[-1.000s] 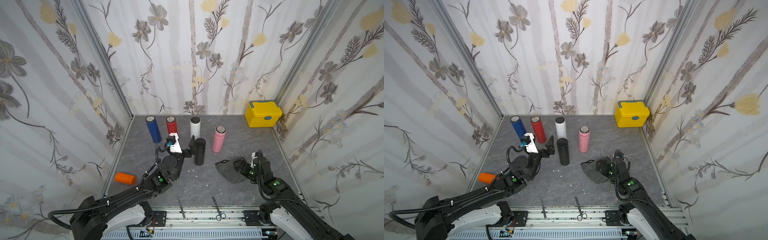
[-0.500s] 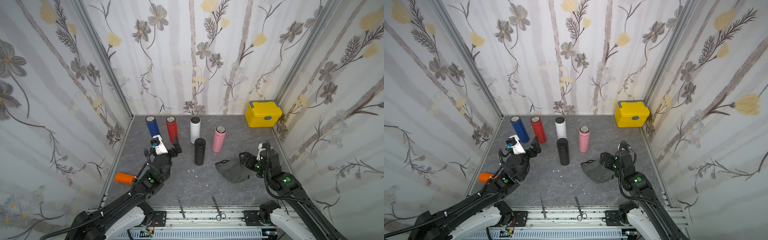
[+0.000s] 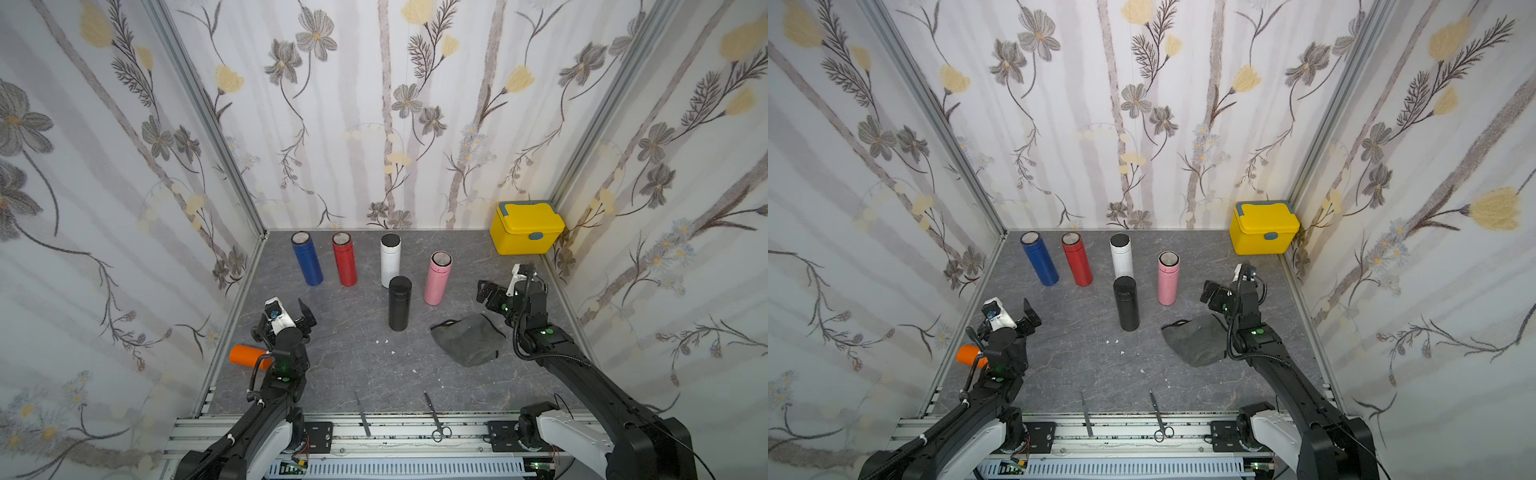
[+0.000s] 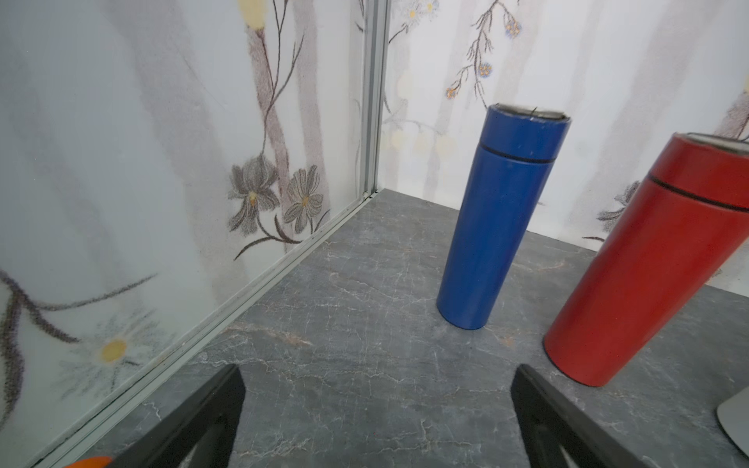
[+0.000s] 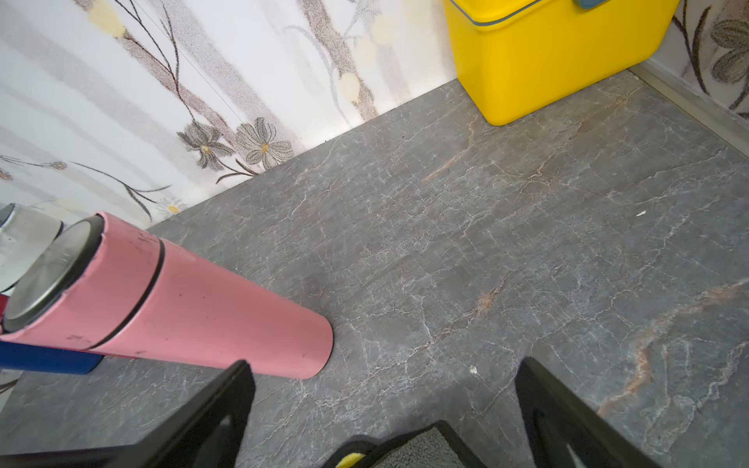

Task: Wipe the surface of the thermos
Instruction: Reset both arms

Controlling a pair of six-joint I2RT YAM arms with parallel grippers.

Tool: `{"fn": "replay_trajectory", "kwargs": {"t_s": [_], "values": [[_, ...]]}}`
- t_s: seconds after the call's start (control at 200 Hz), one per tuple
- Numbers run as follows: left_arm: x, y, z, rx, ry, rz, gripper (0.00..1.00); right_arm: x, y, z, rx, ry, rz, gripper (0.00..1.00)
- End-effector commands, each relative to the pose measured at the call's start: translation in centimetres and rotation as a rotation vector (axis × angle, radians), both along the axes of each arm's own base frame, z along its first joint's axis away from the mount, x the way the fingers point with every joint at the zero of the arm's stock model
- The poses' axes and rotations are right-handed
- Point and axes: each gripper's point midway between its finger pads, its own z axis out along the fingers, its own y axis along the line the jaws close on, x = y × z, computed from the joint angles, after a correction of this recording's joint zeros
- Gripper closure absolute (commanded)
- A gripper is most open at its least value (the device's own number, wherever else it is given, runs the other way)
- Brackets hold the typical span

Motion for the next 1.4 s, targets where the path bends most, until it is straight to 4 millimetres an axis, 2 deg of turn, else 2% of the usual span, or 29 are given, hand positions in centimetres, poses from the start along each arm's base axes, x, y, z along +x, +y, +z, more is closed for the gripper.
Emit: {"fn": "replay_trajectory", "kwargs": {"t_s": [0.0, 0.115, 0.2, 0.245, 0.315, 0.36, 0.37, 0.39, 0.44, 0.51, 0.535, 0.595, 0.739, 0.794, 0.819, 0.864, 0.929, 1.024, 1.089, 1.159, 1.209, 1.304, 1.394], "values": [[1.4, 0.4, 3.0, -0.036, -0.173, -0.065, 0.00, 0.8, 0.2, 3.2, -0.032, -0.196, 0.028, 0.00], [3.6, 0.6, 1.5, -0.052, -0.142, -0.107, 0.00, 0.4, -0.8, 3.2, -0.092, -0.217, -0.006, 0.00], [4.9, -0.4, 0.5, -0.105, -0.150, -0.175, 0.00, 0.1, -2.5, 3.4, -0.139, -0.236, -0.083, 0.00], [5.6, -1.0, 0.1, -0.077, -0.128, -0.212, 0.00, -0.1, -3.4, 3.7, -0.177, -0.255, -0.113, 0.00], [6.4, -0.9, -1.0, -0.077, -0.116, -0.206, 0.00, -0.3, -5.0, 3.9, -0.245, -0.285, -0.154, 0.00], [6.9, -2.2, -2.2, -0.056, -0.087, -0.279, 0.00, -0.3, -6.0, 3.5, -0.295, -0.286, -0.172, 0.00], [7.1, -2.3, -1.8, -0.046, -0.106, -0.283, 0.00, -0.3, -6.2, 3.5, -0.304, -0.288, -0.177, 0.00], [7.2, -2.4, -1.6, -0.036, -0.123, -0.288, 0.00, -0.2, -6.7, 3.1, -0.319, -0.280, -0.190, 0.00], [7.7, -2.7, -2.5, -0.061, -0.051, -0.316, 0.00, 0.1, -8.0, 2.3, -0.339, -0.258, -0.223, 0.00], [8.0, -3.3, -2.1, -0.049, -0.075, -0.359, 0.00, 0.3, -9.3, 0.8, -0.351, -0.240, -0.255, 0.00], [8.2, -3.2, -2.7, -0.055, -0.039, -0.352, 0.00, 0.2, -9.8, 0.2, -0.360, -0.243, -0.273, 0.00], [8.6, -3.4, -2.6, -0.042, -0.042, -0.347, 0.00, -0.3, -10.9, -1.1, -0.362, -0.277, -0.313, 0.00], [8.9, -3.4, -2.9, -0.023, -0.017, -0.324, 0.00, -2.1, -12.3, -2.7, -0.301, -0.415, -0.347, 0.00], [8.9, -3.5, -2.9, -0.018, -0.011, -0.321, 0.00, -2.7, -12.1, -2.2, -0.284, -0.493, -0.333, 0.00], [8.9, -3.5, -2.9, -0.015, -0.010, -0.316, 0.00, -2.9, -11.4, -2.0, -0.291, -0.521, -0.289, 0.00], [9.0, -3.6, -2.9, -0.011, -0.004, -0.314, 0.00, -2.5, -10.1, -2.8, -0.306, -0.510, -0.209, 0.00], [9.0, -3.6, -3.0, -0.007, -0.003, -0.310, 0.00, -2.2, -10.1, -2.3, -0.307, -0.537, -0.208, 0.00], [9.0, -3.6, -2.9, -0.004, -0.003, -0.312, 0.00, -1.5, -10.0, -3.3, -0.311, -0.465, -0.195, 0.00], [9.1, -3.7, -3.0, -0.002, 0.001, -0.315, 0.00, -1.4, -10.0, -3.3, -0.319, -0.473, -0.195, 0.00], [9.1, -3.7, -3.0, -0.001, 0.000, -0.315, 0.00, -0.6, -8.9, -3.1, -0.327, -0.488, -0.135, 0.00], [9.1, -3.7, -3.0, -0.001, 0.001, -0.315, 0.00, 0.2, -8.2, -3.7, -0.336, -0.452, -0.080, 0.00], [9.1, -3.7, -3.0, -0.002, 0.001, -0.316, 0.00, 3.1, -6.2, -5.0, -0.370, -0.363, 0.039, 0.00], [9.1, -3.7, -3.0, -0.001, 0.002, -0.315, 0.00, 2.8, -6.1, -5.1, -0.411, -0.347, 0.008, 0.00]]}}
